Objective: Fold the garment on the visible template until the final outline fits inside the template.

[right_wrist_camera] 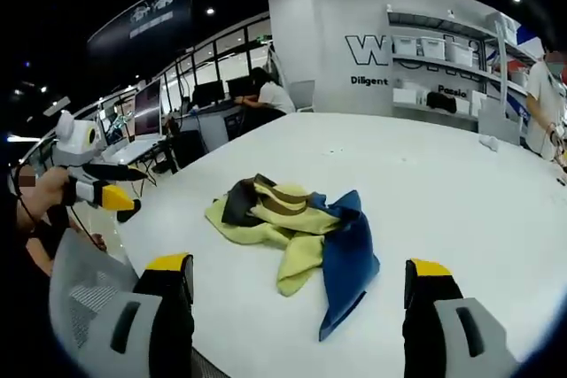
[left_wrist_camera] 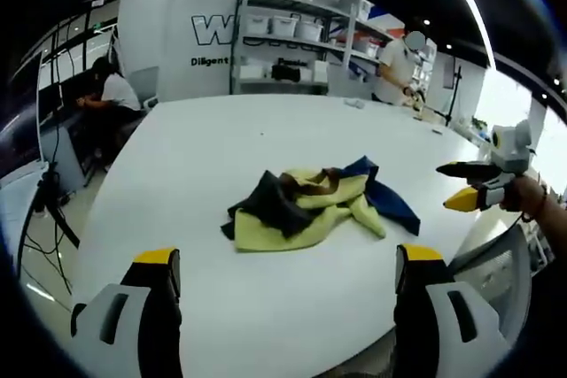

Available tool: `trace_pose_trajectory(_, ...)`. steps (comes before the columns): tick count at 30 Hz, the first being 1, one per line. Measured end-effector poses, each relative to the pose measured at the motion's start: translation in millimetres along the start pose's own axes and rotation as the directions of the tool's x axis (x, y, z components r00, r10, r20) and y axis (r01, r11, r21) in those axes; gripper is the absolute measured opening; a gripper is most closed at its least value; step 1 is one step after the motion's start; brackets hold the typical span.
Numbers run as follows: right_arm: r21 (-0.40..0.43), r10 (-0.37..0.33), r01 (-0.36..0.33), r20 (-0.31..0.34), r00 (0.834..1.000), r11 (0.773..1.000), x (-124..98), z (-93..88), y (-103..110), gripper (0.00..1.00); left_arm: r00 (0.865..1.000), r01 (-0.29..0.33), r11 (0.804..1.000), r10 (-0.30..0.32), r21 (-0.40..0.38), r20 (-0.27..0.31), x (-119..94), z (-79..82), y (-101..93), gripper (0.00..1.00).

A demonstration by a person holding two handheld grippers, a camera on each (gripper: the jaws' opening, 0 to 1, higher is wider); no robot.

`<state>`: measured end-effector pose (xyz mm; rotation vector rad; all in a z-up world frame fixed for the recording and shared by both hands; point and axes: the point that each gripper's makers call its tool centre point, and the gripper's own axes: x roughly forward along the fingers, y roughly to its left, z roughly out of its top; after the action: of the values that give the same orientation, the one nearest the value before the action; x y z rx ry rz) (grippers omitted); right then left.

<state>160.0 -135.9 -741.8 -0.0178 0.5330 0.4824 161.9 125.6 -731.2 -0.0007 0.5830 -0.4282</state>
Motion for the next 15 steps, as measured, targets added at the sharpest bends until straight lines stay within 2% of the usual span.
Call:
trace_pose_trajectory(7, 0.010, 0.004, -0.004, 0.010, 1.000, 1.000, -0.3, 3.5, -0.2, 0.99, 1.000, -0.006, 1.000, 0.006, 0.006, -0.010, -0.2, -1.1, 1.7, 0.98)
trace_pose_trajectory(15, -0.002, 0.015, -0.015, -0.011, 1.000, 1.000, -0.4, -0.3, 2.9, 0.99, 1.000, -0.010, 1.000, 0.010, 0.007, -0.015, -0.7, -2.0, 4.3, 0.99)
